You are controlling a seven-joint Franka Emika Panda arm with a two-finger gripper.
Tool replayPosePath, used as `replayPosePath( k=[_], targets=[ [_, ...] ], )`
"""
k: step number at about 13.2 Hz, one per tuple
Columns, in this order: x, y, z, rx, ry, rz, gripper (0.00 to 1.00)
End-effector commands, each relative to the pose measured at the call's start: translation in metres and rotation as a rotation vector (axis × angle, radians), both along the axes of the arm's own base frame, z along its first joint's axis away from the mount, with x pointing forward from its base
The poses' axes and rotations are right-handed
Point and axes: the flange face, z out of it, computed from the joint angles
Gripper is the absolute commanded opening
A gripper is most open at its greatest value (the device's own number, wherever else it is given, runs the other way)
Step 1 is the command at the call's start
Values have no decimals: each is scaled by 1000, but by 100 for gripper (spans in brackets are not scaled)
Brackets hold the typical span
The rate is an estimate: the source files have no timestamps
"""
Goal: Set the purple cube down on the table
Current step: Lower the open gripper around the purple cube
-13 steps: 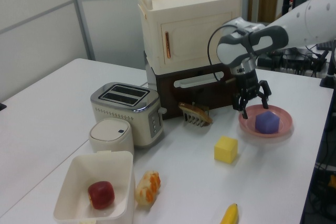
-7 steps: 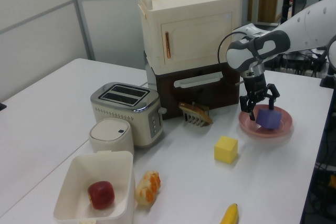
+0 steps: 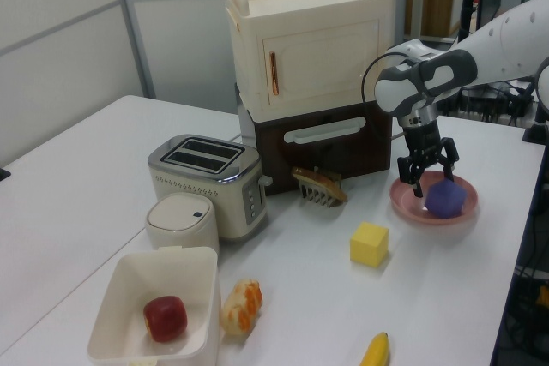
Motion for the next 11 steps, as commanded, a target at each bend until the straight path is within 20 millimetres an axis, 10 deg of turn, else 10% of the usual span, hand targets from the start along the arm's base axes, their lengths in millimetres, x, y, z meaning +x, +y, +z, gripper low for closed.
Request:
replayPosePath(
  k=[1,5,11],
  targets=[
    [-5,0,2,6,-12,62,77],
    [-8,0,7,45,-12,142,30],
    [-6,5,47,84,-4,148,20]
  ],
)
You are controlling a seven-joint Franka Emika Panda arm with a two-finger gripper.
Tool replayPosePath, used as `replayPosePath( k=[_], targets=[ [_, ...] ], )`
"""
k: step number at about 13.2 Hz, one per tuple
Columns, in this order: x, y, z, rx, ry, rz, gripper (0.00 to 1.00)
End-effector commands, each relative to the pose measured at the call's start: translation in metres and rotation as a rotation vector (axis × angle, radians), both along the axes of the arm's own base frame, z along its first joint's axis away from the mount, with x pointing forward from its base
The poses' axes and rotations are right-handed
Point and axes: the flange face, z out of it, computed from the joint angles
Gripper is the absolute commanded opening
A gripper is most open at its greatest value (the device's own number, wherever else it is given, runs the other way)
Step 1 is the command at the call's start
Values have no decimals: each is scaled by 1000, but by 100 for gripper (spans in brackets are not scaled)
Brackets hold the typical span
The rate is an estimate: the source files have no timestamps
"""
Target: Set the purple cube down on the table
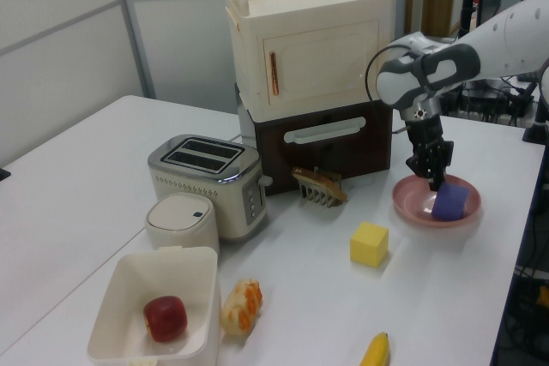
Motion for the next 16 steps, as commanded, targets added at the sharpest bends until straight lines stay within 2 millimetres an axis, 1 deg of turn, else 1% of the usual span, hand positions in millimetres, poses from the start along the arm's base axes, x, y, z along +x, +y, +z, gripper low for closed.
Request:
replayPosePath(
  k=[1,2,3,4,6,8,10,11,13,14,15,16],
  targets=[
    [-4,7,29,33,5,23,20],
    [-5,8,31,32,4,22,23],
    [-4,10,31,30,6,23,83],
    [-4,11,32,27,6,33,100],
    [-4,11,37,32,-3,65,100],
    [-4,16,33,125,-16,283,100],
    [-4,19,32,183,-29,425,100],
    [1,29,30,206,-31,494,100],
    [10,49,19,214,-12,540,100],
    [11,63,7,223,17,568,100],
    [11,71,-1,224,40,588,100],
    [9,75,-8,220,61,601,100]
  ],
)
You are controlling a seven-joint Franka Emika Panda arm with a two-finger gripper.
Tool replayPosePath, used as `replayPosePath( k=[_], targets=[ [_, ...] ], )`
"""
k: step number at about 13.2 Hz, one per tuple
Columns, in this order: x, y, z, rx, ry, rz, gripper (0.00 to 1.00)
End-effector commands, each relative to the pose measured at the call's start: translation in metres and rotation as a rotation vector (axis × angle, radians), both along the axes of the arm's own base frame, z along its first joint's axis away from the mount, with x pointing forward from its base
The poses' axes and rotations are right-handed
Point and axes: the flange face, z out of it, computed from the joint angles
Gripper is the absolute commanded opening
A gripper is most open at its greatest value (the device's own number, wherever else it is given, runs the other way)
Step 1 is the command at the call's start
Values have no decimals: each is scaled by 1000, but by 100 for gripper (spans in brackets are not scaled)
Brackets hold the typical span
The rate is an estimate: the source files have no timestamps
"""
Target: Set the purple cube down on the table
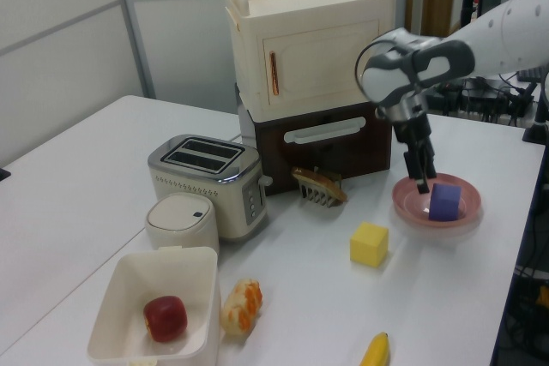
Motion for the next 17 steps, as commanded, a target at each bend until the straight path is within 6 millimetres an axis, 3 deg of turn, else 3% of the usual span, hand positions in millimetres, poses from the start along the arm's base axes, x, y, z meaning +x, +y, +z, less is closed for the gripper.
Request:
replayPosePath(
  k=[1,5,7,8,11,17],
  targets=[
    [-9,28,-25,-18,61,92,100],
    [-15,23,-31,-55,92,131,99],
    [-19,12,-30,-71,104,155,86],
    [-21,7,-28,-66,102,163,84],
    [-34,-17,-18,-38,85,183,85],
    [-40,-30,-9,-36,73,181,83]
  ],
)
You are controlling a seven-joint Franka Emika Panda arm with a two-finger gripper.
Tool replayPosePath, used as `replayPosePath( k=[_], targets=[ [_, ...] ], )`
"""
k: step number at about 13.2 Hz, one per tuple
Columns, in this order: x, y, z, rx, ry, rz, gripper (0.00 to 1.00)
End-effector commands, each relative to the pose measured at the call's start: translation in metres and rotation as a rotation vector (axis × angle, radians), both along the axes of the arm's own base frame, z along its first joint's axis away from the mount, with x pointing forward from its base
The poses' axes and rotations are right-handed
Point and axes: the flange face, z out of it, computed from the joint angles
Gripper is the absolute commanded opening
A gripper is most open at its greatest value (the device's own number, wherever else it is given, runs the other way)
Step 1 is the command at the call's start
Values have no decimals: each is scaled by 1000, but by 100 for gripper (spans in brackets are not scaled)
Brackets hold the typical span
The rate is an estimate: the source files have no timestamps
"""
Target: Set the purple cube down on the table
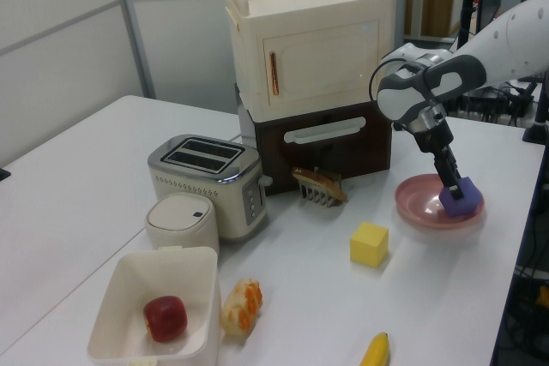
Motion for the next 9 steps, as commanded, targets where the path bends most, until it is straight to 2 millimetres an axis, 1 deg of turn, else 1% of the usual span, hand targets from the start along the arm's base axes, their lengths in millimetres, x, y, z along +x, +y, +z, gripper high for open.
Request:
replayPosePath(
  k=[1,3,4,5,6,8,9],
  targets=[
    [-1,2,12,-15,-25,30,83],
    [0,4,11,-15,-23,34,83],
    [2,8,8,-12,-18,42,87],
    [3,11,7,-10,-16,45,98],
    [5,14,6,-7,-15,54,100],
    [16,31,2,-20,0,105,100],
    [19,35,-1,-38,16,135,100]
  ],
)
